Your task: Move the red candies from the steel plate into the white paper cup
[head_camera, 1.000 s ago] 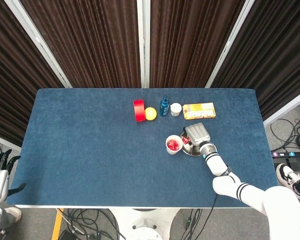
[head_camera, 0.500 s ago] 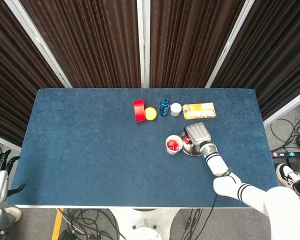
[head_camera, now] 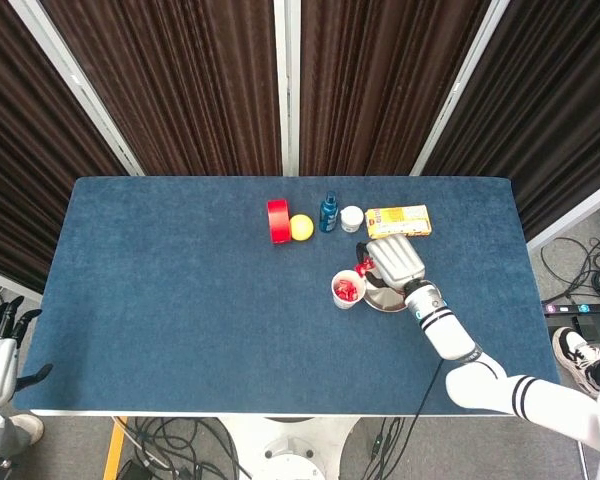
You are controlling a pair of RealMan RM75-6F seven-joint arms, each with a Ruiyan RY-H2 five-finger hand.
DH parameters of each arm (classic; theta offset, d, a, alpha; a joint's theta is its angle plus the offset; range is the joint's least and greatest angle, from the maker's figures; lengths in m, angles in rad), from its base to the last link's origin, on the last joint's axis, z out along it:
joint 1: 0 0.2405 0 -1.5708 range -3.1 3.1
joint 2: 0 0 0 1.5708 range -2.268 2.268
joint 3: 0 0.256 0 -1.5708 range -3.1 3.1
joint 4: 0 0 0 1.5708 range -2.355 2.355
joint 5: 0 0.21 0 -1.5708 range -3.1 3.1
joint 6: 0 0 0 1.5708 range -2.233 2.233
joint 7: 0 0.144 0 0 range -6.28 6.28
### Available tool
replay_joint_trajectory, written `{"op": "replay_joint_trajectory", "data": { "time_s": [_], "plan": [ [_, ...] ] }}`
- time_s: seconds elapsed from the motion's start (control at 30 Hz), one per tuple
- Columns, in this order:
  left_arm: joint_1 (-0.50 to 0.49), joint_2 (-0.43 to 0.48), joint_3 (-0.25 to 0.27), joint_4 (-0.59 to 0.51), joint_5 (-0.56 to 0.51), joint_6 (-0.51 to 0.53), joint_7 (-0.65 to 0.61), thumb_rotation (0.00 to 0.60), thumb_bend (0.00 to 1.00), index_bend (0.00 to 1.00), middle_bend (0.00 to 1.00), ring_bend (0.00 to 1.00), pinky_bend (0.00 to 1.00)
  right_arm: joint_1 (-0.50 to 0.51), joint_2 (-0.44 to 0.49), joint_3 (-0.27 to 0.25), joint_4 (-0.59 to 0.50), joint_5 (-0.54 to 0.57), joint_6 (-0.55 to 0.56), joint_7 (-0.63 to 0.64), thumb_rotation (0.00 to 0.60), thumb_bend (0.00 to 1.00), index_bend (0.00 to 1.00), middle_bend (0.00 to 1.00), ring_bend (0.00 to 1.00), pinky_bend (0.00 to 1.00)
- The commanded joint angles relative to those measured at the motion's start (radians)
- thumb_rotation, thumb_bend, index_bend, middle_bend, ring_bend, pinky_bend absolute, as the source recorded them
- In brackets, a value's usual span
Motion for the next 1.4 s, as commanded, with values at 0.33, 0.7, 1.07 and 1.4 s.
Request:
{"op": "replay_joint_trajectory", "data": {
  "time_s": [0.33,0.7,1.07,1.4],
  "plan": [
    [0.003,-0.004,0.001,0.01,-0.006,-0.005,-0.009,0.6,0.0,0.26,0.15,0.09,0.13,0.038,-0.045,-0.048,0.008,-0.017,-0.056,-0.032,0.6,0.31,0.46,0.98,0.94,1.0],
    [0.001,-0.004,-0.002,0.012,0.0,0.001,-0.015,0.6,0.0,0.26,0.15,0.09,0.13,0.003,0.006,-0.039,-0.013,0.001,0.019,-0.034,0.6,0.23,0.32,0.98,0.94,1.0],
    [-0.003,-0.001,0.0,0.007,0.012,0.002,-0.011,0.6,0.0,0.26,0.15,0.09,0.13,-0.083,0.033,-0.118,0.069,0.1,-0.002,-0.055,0.6,0.23,0.45,0.98,0.94,1.0],
    [0.001,0.001,0.004,-0.002,0.009,0.003,-0.003,0.6,0.0,0.26,0.15,0.09,0.13,-0.073,-0.043,-0.126,0.194,0.148,-0.084,-0.051,0.6,0.24,0.45,0.98,0.94,1.0]
  ]
}}
